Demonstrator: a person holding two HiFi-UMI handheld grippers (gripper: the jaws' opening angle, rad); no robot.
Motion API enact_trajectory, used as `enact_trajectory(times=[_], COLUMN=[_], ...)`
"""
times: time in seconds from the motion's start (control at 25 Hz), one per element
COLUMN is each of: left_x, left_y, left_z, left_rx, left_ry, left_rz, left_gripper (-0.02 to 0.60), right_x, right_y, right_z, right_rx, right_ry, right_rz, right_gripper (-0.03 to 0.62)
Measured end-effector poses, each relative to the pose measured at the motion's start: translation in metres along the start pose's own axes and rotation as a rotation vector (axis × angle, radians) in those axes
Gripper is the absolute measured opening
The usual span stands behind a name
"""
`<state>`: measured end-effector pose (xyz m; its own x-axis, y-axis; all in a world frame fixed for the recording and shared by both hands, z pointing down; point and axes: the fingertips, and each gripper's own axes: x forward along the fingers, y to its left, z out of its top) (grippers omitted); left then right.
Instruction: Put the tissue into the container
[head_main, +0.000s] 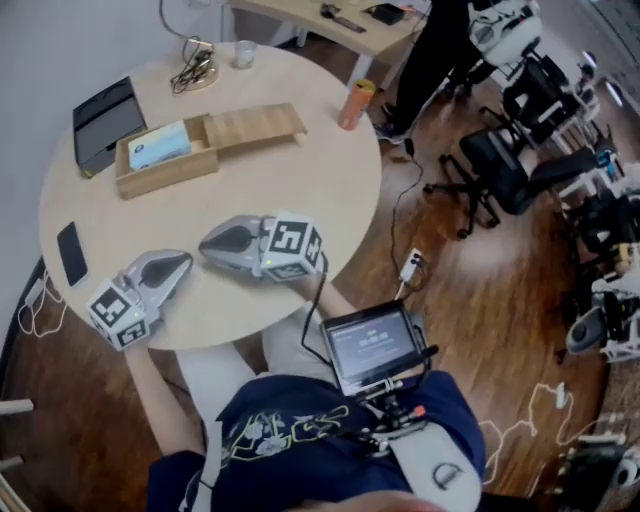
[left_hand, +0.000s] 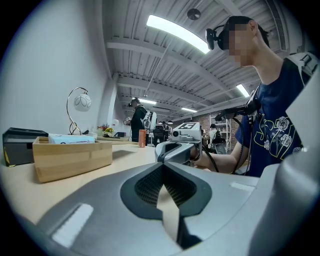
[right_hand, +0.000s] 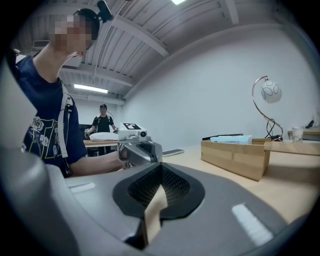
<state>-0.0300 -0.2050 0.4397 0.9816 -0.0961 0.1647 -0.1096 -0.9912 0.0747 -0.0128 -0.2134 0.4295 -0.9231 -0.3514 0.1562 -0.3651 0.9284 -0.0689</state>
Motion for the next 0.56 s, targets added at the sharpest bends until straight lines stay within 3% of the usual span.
enact_trajectory(times=[0.2,0.56], left_x=[0.009,0.020], left_y=[-0.001,-0.003], left_z=[0.006,0.016], left_rx=[-0.002,0.016], left_ry=[-0.016,-0.038], left_rz=[0.038,0.021], left_gripper=[0.003,0.003], right_x=[-0.012,-0.026], right_y=[0.002,-0.002], right_z=[-0.001,0.000], right_rx=[-0.005,-0.019], right_ry=[0.006,0.037], right_rz=[-0.005,-0.036], right_gripper=[0.002,0.002])
